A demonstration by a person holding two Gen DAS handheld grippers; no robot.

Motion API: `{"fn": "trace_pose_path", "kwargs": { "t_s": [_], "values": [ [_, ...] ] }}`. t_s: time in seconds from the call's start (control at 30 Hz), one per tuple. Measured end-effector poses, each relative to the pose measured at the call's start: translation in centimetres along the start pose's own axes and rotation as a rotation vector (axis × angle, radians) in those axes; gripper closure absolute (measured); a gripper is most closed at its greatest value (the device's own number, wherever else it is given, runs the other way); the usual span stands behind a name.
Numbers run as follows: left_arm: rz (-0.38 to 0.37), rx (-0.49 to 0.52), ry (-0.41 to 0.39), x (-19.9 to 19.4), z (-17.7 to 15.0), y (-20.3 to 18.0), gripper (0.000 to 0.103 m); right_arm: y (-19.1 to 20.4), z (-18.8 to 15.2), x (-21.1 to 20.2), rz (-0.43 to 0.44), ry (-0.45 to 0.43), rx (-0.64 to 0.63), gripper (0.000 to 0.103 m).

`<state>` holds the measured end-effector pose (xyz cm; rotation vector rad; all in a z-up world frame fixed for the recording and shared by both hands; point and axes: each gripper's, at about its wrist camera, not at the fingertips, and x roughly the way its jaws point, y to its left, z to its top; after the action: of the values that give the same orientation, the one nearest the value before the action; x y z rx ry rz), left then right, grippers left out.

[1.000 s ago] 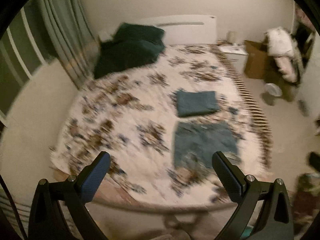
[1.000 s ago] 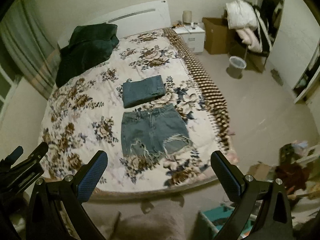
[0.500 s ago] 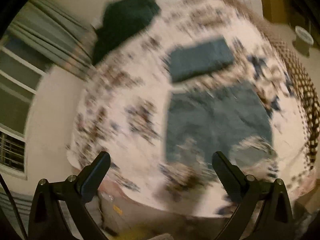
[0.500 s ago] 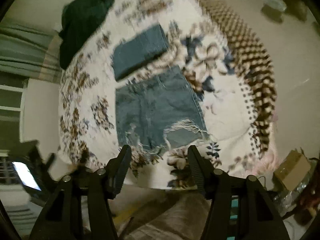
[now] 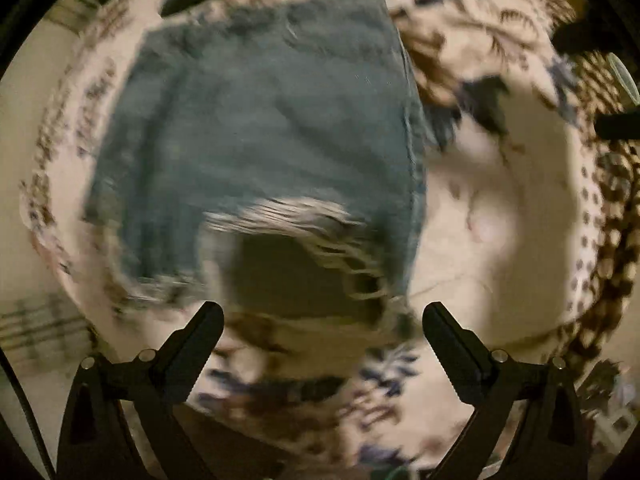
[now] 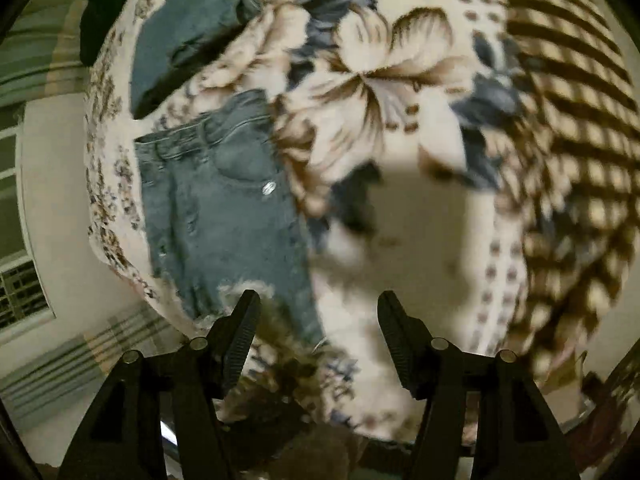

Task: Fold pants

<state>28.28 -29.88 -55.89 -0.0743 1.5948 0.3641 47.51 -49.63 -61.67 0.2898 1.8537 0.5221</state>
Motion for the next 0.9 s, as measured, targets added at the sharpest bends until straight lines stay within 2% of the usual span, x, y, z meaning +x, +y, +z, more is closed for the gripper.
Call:
{"fn": "trace_pose_path", "kwargs": {
  "t_s": [0.07, 0.17, 0.23, 0.3, 0.33, 0.37, 0.4, 0.47, 0.5, 0.53, 0.63, 0.77, 0.9],
  "values": [
    [-0.016, -0.021, 0.029, 2.6, 0.3, -1.2, 0.005, -0.5, 2.4, 1.7, 0.009, 0.034, -0.018, 0.037],
    [-0.034, -0.036, 0.057, 5.5, 0.7, -2.0, 0.017, 0.5, 5.5, 4.0, 0.019, 0.076, -0.069, 0.033],
    [-0.059, -0.052, 0.025, 6.0, 1.1, -1.7, 0.026, 1.8, 7.5, 5.5, 0.028, 0.088, -0.109, 0.029],
    [-0.106, -0.061, -0.039, 5.5, 1.2, -1.2, 0.056, 3.2, 9.6, 7.1, 0.046, 0.083, -0.144, 0.027],
    [-0.119, -0.061, -0.064, 5.1, 1.1, -1.0, 0.065, 3.8, 10.4, 7.7, 0.053, 0.078, -0.148, 0.027],
    [-0.14, -0.058, -0.09, 4.6, 0.9, -0.7, 0.084, 4.3, 11.4, 8.5, 0.056, 0.08, -0.147, 0.027],
    [-0.148, -0.059, -0.103, 4.3, 0.8, -0.3, 0.092, 4.7, 12.2, 9.2, 0.057, 0.078, -0.14, 0.027],
    [-0.178, -0.072, -0.118, 3.9, 0.7, 0.7, 0.098, 5.5, 13.3, 10.2, 0.069, 0.053, -0.12, 0.032],
    [-0.188, -0.081, -0.123, 3.7, 0.8, 1.2, 0.1, 5.9, 13.4, 10.3, 0.073, 0.03, -0.115, 0.061],
    [-0.194, -0.084, -0.13, 3.3, 0.9, 1.7, 0.1, 6.5, 13.5, 10.2, 0.069, 0.009, -0.117, 0.085],
    [-0.221, -0.108, -0.17, 1.6, 1.3, 3.6, 0.1, 8.2, 12.8, 9.2, 0.025, -0.04, -0.118, 0.09],
    [-0.284, -0.171, -0.215, -1.4, 1.4, 6.9, 0.1, 10.7, 11.6, 6.6, 0.028, -0.082, -0.112, 0.094],
    [-0.331, -0.242, -0.263, -4.3, 1.1, 11.5, 0.101, 15.9, 10.8, 4.9, 0.02, -0.106, -0.143, 0.096]
  ]
}}
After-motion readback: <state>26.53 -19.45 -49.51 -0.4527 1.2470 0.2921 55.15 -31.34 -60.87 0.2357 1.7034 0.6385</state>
